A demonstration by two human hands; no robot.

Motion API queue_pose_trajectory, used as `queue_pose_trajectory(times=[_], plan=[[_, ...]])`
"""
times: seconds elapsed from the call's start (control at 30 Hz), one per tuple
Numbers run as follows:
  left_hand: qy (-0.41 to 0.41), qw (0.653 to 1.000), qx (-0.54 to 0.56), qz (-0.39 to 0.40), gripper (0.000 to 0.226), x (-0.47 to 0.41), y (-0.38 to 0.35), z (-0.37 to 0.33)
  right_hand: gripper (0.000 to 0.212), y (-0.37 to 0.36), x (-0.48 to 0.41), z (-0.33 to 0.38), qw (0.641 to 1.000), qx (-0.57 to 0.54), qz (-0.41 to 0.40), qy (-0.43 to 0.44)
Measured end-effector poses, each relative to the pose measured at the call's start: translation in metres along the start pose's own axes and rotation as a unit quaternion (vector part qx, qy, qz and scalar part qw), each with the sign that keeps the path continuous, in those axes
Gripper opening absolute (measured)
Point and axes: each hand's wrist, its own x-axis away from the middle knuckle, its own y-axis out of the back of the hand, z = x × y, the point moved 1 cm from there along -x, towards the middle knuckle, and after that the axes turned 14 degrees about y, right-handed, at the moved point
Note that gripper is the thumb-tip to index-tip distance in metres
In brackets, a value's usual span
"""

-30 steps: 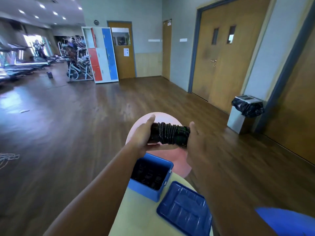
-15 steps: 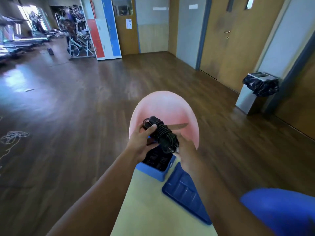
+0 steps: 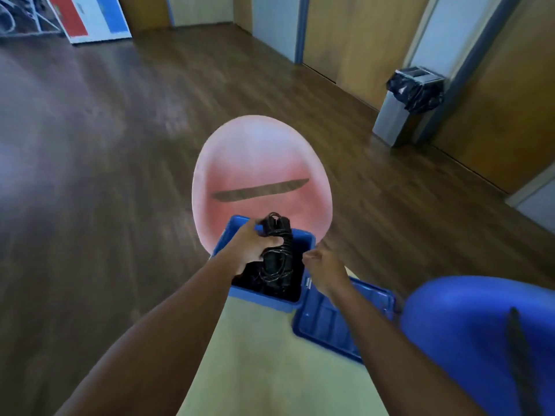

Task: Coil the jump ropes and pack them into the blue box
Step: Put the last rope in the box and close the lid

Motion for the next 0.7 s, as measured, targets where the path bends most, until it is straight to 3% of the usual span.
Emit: queue_pose_trajectory(times=[0.1,0.17,0.23,0.37,0.5,0.7], plan=[[0.018,0.998,-0.056,0.015,0.047,-0.03,0.007,0.007,0.008,-0.009,-0.007,-0.007,0.997,0.062,-0.034,-0.029],[0.033,0.995,-0.09,0.008,0.054,-0.052,0.011,0.016,0.028,-0.019,-0.016,-0.02,0.992,0.111,-0.042,-0.047],[0.042,0.993,-0.112,0.006,0.059,-0.068,0.012,0.026,0.032,-0.028,-0.021,-0.03,0.989,0.121,-0.052,-0.06],[0.064,0.984,-0.168,-0.004,0.052,-0.086,0.009,0.043,0.019,-0.037,-0.027,-0.043,0.987,0.089,-0.102,-0.085],[0.052,0.963,-0.26,-0.052,0.06,-0.095,0.004,0.048,0.021,-0.037,-0.028,-0.048,0.985,0.048,-0.129,-0.099],[0.031,0.935,-0.346,-0.062,0.049,-0.09,0.002,0.046,0.017,-0.037,-0.026,-0.057,0.978,-0.035,-0.167,-0.123]])
